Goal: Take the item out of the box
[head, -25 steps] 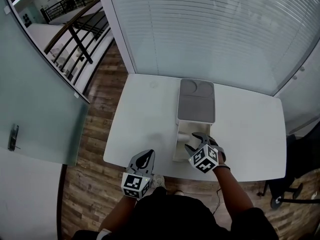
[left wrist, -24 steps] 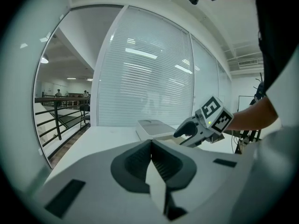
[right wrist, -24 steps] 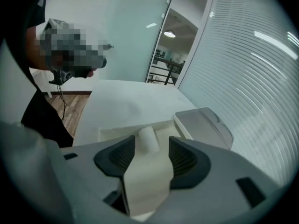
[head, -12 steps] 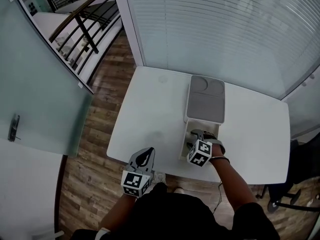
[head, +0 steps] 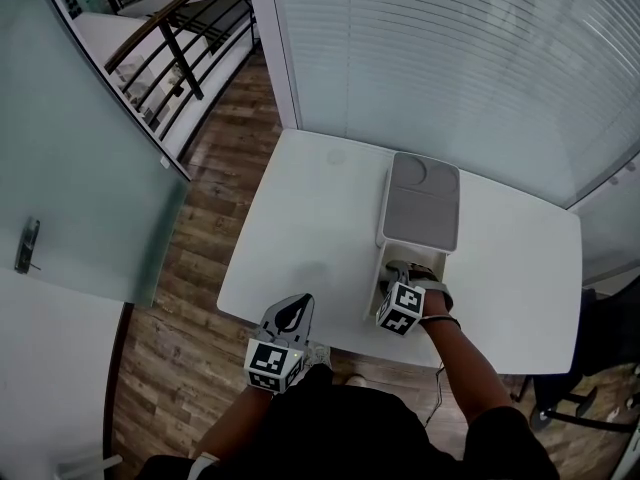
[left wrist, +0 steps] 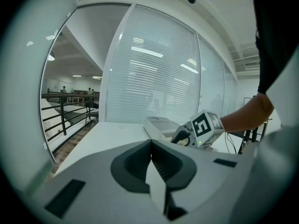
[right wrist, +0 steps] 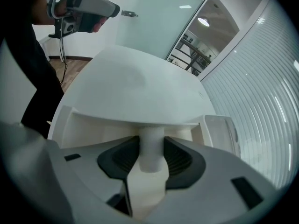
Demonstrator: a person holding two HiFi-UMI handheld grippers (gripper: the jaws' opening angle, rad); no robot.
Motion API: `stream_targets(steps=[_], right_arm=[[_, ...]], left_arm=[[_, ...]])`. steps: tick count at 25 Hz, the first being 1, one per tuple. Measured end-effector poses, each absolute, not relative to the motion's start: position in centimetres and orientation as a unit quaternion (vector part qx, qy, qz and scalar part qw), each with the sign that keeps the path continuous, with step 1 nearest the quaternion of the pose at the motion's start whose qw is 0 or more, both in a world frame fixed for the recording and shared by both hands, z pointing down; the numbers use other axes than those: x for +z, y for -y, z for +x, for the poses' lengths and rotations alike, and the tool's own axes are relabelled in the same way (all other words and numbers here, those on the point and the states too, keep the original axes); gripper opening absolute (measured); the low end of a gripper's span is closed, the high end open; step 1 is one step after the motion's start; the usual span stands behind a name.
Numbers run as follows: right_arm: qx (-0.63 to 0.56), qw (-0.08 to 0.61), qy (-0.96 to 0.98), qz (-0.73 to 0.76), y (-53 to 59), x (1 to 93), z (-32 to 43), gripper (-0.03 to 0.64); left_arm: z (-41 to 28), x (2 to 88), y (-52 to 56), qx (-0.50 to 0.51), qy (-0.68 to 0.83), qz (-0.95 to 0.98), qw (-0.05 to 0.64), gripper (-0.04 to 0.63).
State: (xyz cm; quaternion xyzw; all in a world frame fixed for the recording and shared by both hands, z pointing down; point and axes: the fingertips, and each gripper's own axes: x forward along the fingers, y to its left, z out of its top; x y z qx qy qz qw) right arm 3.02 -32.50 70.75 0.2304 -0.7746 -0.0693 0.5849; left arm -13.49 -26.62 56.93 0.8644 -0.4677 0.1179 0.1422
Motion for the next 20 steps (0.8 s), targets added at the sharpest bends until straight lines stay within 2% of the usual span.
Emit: stream_targets(steps=[5,11,20], right_arm=[[-0.078,0.583,0.772,0.241,32.9,70.4,3.2,0.169],[-0.065,0.542,0.789,0.283,32.7,68.4,3.2,0.167],[-0.046,0.386,0.823,0.415,32.6,60.2,3.9,0.167]], left_arm=[[-13.6,56.9,26.8,0.119,0.467,0.865,0.143,0.011],[-13.4,57.1,26.2,0.123,0.459,0.868,0.142,0.011],[-11.9,56.7,25.5,0.119,0.441,0.879,0.135,0.011]])
